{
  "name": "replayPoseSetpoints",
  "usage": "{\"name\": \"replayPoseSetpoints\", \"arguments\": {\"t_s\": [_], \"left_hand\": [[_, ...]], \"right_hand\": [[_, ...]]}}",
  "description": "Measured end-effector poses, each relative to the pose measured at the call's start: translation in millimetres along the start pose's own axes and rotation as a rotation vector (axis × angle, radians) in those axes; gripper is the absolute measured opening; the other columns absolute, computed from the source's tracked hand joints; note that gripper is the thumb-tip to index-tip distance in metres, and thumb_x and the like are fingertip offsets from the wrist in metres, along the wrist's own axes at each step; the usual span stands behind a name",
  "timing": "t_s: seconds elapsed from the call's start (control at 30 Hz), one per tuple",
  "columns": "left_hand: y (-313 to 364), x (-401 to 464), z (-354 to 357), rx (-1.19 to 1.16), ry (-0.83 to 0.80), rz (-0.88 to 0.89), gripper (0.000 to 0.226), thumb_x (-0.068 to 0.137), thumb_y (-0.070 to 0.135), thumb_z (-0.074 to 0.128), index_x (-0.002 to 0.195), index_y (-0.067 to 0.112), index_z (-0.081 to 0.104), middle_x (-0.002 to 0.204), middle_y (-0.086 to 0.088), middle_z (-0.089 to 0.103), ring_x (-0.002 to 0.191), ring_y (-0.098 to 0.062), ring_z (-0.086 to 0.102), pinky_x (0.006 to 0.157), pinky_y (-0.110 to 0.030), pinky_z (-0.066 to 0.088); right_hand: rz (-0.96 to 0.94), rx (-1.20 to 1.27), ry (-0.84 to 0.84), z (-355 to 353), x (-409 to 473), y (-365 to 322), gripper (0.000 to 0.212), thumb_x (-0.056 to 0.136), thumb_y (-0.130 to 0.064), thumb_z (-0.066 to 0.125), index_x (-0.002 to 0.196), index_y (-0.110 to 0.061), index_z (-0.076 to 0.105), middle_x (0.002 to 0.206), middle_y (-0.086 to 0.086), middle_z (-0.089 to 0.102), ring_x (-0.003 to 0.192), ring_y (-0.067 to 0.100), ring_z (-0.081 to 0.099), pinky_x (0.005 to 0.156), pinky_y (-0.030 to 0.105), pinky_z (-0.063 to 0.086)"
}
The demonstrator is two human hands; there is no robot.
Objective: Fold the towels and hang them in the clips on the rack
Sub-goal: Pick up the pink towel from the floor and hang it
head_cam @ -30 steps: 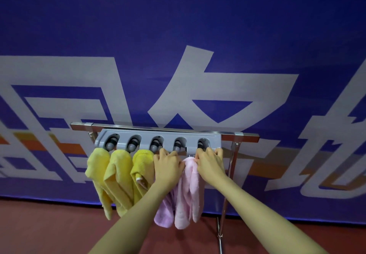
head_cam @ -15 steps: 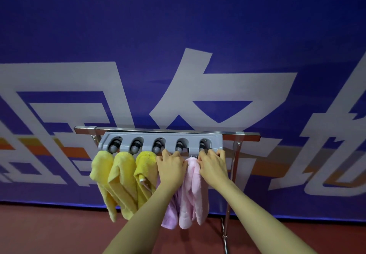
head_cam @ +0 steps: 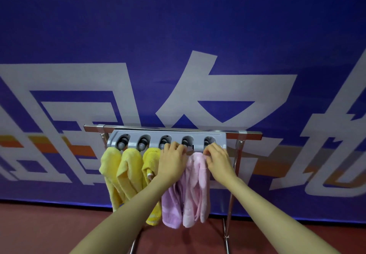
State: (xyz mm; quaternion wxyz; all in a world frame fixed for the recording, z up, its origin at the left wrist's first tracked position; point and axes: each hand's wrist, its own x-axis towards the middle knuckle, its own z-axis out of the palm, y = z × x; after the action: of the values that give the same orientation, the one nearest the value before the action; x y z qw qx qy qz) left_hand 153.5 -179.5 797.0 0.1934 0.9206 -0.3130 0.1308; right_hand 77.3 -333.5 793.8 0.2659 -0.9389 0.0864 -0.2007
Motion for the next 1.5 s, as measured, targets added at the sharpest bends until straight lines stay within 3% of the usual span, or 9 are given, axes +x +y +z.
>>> {"name": "replayPoseSetpoints", "arguments": {"t_s": [0.07,0.17,0.3,0.5,0.63,0.83,1.03,1.23,1.5], "left_hand": [[-1,-6,-13,-0.224,0.018,-0.042,0.023,0.093,0.016,0.047,0.11,0.014,0.062,0.108,-0.003,0.06,0.1,-0.023,0.05,0.083,-0.034,0.041],[-2,-20,-31,-0.442,-0.041,-0.066,0.019,0.089,0.011,0.05,0.099,0.013,0.065,0.094,-0.002,0.068,0.086,-0.02,0.061,0.07,-0.03,0.045],[-13,-42,-47,-0.522,-0.112,-0.064,0.019,0.088,0.007,0.049,0.095,0.013,0.066,0.086,-0.007,0.072,0.079,-0.022,0.066,0.072,-0.036,0.052],[-32,-79,-65,-0.623,-0.201,-0.08,0.019,0.09,0.004,0.047,0.09,0.013,0.064,0.076,0.001,0.067,0.075,-0.013,0.065,0.073,-0.033,0.051],[-41,-113,-73,-0.72,-0.225,-0.114,0.018,0.093,0.005,0.048,0.085,0.011,0.063,0.07,0.001,0.065,0.057,0.005,0.057,0.061,-0.011,0.043],[-53,-141,-84,-0.811,-0.221,-0.179,0.023,0.095,0.006,0.046,0.082,0.01,0.065,0.063,0.004,0.063,0.051,-0.001,0.052,0.059,-0.016,0.045],[-53,-151,-97,-0.845,-0.17,-0.237,0.025,0.096,0.008,0.044,0.087,0.003,0.066,0.065,0.001,0.064,0.053,-0.003,0.054,0.058,-0.017,0.046],[-35,-161,-111,-0.826,-0.131,-0.291,0.027,0.097,0.011,0.044,0.078,0.01,0.064,0.061,0.001,0.063,0.049,-0.003,0.052,0.056,-0.019,0.046],[21,-196,-128,-0.819,-0.054,-0.276,0.029,0.097,0.01,0.046,0.073,0.003,0.062,0.055,-0.001,0.057,0.042,0.001,0.049,0.049,-0.011,0.039]], "right_hand": [[-0.002,0.09,0.04,-4,-5,-10,0.014,0.087,0.001,0.051,0.085,-0.012,0.057,0.088,-0.002,0.054,0.084,0.016,0.051,0.074,0.032,0.046],[0.016,0.201,0.079,-6,-15,-26,0.02,0.084,0.008,0.05,0.082,-0.01,0.058,0.084,-0.003,0.056,0.079,0.013,0.054,0.069,0.028,0.048],[0.083,0.263,0.128,-8,-29,-45,0.022,0.081,0.012,0.052,0.08,-0.008,0.061,0.084,-0.002,0.059,0.077,0.009,0.055,0.064,0.009,0.04],[0.273,0.387,0.192,-6,-64,-63,0.029,0.082,0.007,0.056,0.073,-0.019,0.063,0.081,0.004,0.066,0.073,0.011,0.059,0.06,0.005,0.041],[0.329,0.441,0.213,6,-90,-82,0.036,0.08,0.005,0.062,0.066,-0.028,0.06,0.072,-0.002,0.066,0.066,0.013,0.06,0.064,0.023,0.048],[0.348,0.504,0.189,20,-112,-111,0.027,0.08,0.002,0.063,0.071,-0.023,0.065,0.073,-0.004,0.068,0.067,0.009,0.062,0.067,0.027,0.052],[0.354,0.603,0.186,13,-119,-122,0.024,0.081,0.003,0.063,0.074,-0.02,0.067,0.076,0.003,0.07,0.077,0.024,0.068,0.078,0.041,0.057],[0.321,0.605,0.193,-12,-138,-127,0.029,0.079,0.006,0.063,0.07,-0.022,0.064,0.073,0.007,0.068,0.076,0.033,0.067,0.076,0.046,0.054],[0.327,0.603,0.125,-53,-183,-123,0.025,0.079,0.004,0.063,0.071,-0.02,0.064,0.067,0.003,0.064,0.064,0.018,0.063,0.074,0.041,0.053]]}}
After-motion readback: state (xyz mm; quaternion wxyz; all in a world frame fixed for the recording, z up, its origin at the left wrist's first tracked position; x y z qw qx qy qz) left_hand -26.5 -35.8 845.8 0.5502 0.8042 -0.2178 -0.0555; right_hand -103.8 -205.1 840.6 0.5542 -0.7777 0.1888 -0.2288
